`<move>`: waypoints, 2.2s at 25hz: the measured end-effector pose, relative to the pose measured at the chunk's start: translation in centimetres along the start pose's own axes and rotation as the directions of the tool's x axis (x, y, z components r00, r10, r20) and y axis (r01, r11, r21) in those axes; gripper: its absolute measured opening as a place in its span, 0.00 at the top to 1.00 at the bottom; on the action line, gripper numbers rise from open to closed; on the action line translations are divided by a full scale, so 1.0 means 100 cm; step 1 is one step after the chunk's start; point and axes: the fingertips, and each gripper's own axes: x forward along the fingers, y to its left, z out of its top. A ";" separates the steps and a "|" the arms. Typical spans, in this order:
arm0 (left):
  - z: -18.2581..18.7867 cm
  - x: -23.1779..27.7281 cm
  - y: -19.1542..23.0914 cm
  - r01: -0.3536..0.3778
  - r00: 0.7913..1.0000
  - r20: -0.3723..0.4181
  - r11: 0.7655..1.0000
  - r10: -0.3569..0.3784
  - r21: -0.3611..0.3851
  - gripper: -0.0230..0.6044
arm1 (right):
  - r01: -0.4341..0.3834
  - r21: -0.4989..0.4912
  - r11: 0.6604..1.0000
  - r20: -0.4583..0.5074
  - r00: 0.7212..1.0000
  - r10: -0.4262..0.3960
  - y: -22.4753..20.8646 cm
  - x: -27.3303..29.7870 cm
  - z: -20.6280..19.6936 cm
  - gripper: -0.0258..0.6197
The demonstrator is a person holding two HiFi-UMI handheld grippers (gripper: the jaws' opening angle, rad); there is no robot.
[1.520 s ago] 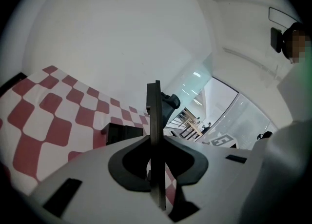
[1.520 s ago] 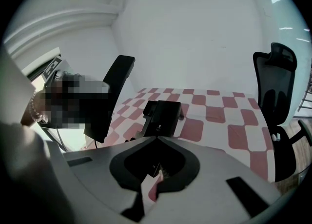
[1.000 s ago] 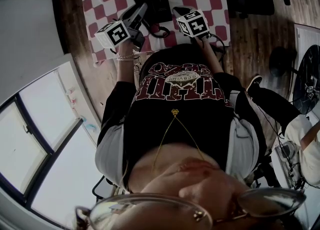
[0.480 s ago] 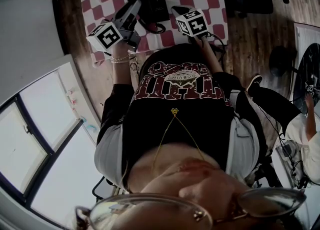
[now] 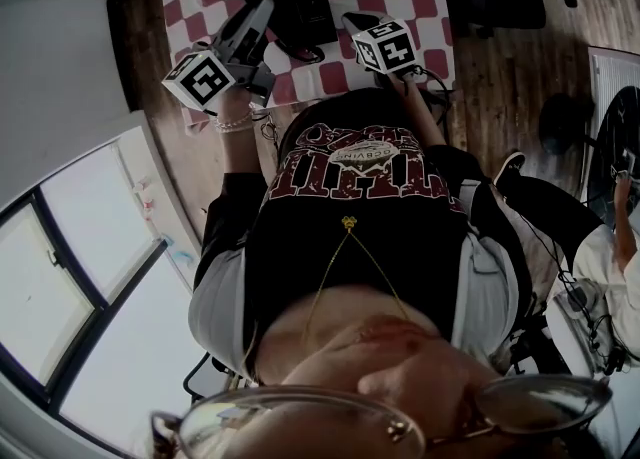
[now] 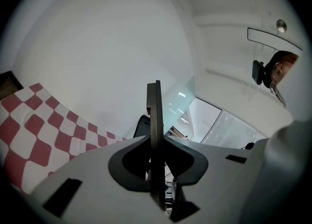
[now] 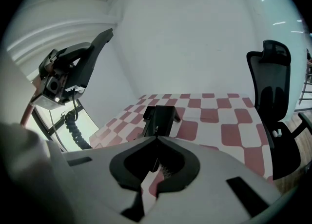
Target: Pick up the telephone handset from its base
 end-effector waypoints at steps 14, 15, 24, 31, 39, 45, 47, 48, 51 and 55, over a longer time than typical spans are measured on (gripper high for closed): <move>0.031 -0.020 -0.039 0.051 0.994 0.099 0.998 -0.056 0.047 0.84 | 0.008 -0.001 1.000 0.011 1.000 -0.008 -0.002 -0.004 -0.001 0.93; 0.032 -0.021 -0.043 0.052 0.993 0.103 0.997 -0.057 0.051 0.84 | 0.008 0.000 1.000 0.012 1.000 -0.008 -0.002 -0.005 -0.001 0.93; 0.048 -0.039 -0.067 0.073 0.984 0.155 0.994 -0.084 0.080 0.84 | 0.004 -0.007 1.000 0.006 1.000 -0.004 0.003 -0.006 -0.004 0.93; 0.056 -0.049 -0.080 0.080 0.979 0.179 0.991 -0.098 0.107 0.84 | -0.006 -0.012 1.000 -0.003 1.000 0.006 0.005 -0.003 -0.007 0.93; 0.059 -0.055 -0.089 0.084 0.976 0.191 0.989 -0.107 0.125 0.84 | -0.008 -0.021 1.000 -0.014 1.000 0.008 0.005 -0.003 -0.008 0.93; 0.058 -0.057 -0.088 0.078 0.976 0.194 0.989 -0.101 0.124 0.84 | -0.015 -0.030 0.999 -0.023 1.000 0.014 0.007 -0.001 -0.010 0.93; 0.057 -0.057 -0.088 0.077 0.976 0.193 0.990 -0.100 0.121 0.84 | -0.017 -0.033 0.999 -0.023 1.000 0.016 0.007 -0.001 -0.010 0.93; 0.057 -0.057 -0.088 0.078 0.976 0.192 0.990 -0.100 0.120 0.84 | -0.018 -0.033 0.999 -0.024 1.000 0.017 0.008 -0.001 -0.010 0.93; 0.055 -0.055 -0.089 0.082 0.977 0.188 0.990 -0.103 0.117 0.84 | -0.018 -0.037 0.999 -0.026 1.000 0.017 0.008 -0.002 -0.010 0.93; 0.054 -0.054 -0.089 0.086 0.977 0.184 0.990 -0.106 0.114 0.84 | -0.025 -0.044 0.999 -0.035 0.999 0.023 0.010 -0.001 -0.011 0.93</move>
